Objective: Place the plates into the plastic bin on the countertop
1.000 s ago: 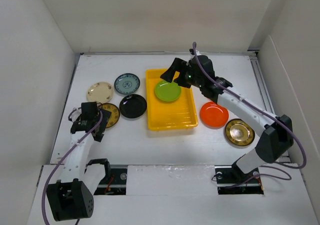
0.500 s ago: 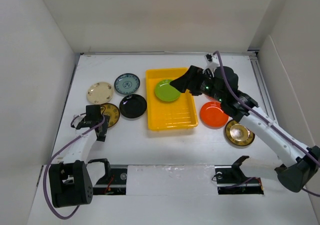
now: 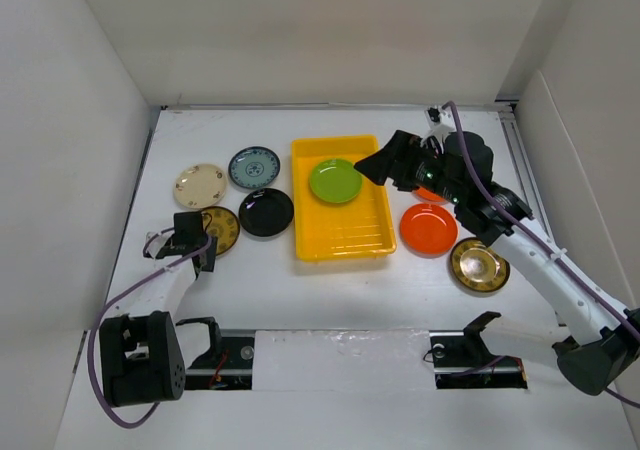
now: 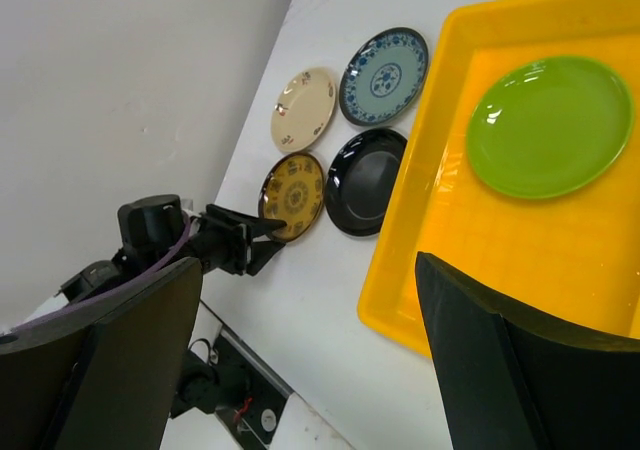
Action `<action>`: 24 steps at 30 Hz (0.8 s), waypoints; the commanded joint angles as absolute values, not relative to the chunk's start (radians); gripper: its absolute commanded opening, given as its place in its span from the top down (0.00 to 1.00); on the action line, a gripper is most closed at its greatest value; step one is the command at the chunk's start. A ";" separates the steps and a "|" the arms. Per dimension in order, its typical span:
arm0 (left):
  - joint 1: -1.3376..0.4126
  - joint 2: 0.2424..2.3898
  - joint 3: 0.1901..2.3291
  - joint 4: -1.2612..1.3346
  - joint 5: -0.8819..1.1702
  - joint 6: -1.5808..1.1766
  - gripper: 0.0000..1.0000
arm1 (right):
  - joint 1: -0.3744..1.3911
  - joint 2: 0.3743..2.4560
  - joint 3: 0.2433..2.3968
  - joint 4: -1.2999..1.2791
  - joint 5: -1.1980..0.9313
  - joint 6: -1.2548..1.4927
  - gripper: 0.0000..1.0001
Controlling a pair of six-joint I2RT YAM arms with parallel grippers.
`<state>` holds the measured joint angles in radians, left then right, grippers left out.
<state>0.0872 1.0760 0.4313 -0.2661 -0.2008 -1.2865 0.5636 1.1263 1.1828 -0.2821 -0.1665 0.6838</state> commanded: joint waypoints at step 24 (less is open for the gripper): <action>0.092 0.723 0.664 -0.494 -0.334 -1.154 1.00 | 0.511 1.037 1.184 -0.293 -0.213 0.655 0.07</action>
<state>0.0917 0.7578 0.5457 -0.4686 -0.2451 -1.2396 0.5171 1.0485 1.1820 -0.3080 -0.2001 0.6693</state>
